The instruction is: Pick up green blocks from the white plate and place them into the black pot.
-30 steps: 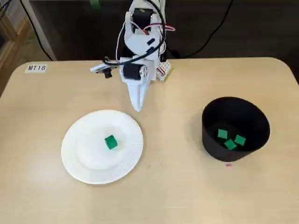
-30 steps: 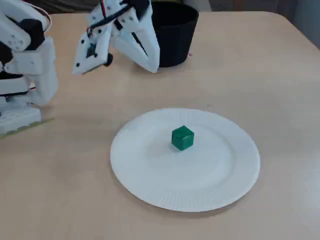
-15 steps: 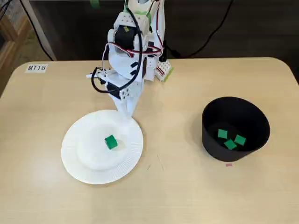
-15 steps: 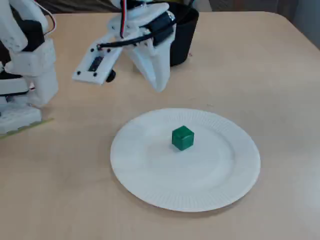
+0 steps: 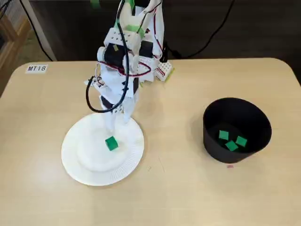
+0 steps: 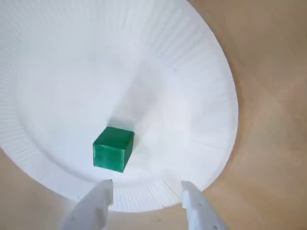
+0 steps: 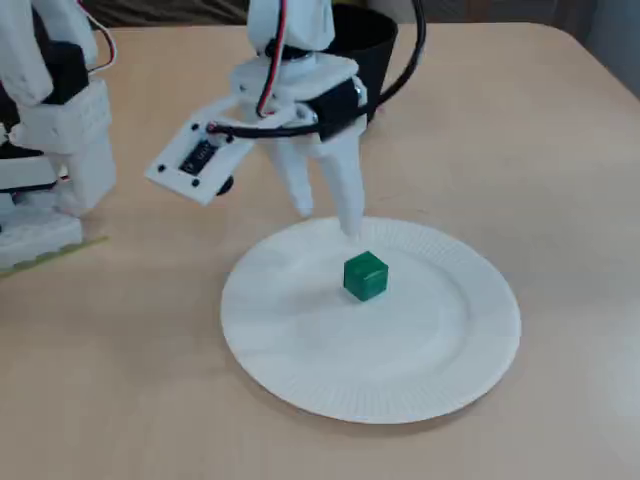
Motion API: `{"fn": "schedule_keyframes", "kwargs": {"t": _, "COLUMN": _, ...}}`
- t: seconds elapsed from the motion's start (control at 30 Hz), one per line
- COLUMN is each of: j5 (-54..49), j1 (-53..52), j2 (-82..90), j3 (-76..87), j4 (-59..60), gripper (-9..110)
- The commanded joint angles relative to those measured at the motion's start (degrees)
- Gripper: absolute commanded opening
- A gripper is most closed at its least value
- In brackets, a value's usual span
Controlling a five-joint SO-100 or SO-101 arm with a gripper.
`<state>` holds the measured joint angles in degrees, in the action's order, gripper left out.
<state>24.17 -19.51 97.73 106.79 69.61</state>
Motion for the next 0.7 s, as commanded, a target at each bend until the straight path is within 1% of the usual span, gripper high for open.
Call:
{"fn": "schedule_keyframes", "kwargs": {"t": 0.0, "j5": -0.70, "j1": -0.62, "j2": -1.32, "j3": -3.96, "j4": 0.00, "gripper": 23}}
{"fn": "schedule_keyframes", "kwargs": {"t": 0.2, "j5": -2.81, "j1": -1.32, "j2": -7.21, "j3": -9.58, "j4": -2.37, "gripper": 26}}
{"fn": "schedule_keyframes", "kwargs": {"t": 0.4, "j5": -3.96, "j1": -1.76, "j2": -13.80, "j3": -13.80, "j4": -3.96, "gripper": 26}}
{"fn": "schedule_keyframes", "kwargs": {"t": 0.67, "j5": -3.96, "j1": -2.37, "j2": -20.65, "j3": -19.78, "j4": -3.16, "gripper": 26}}
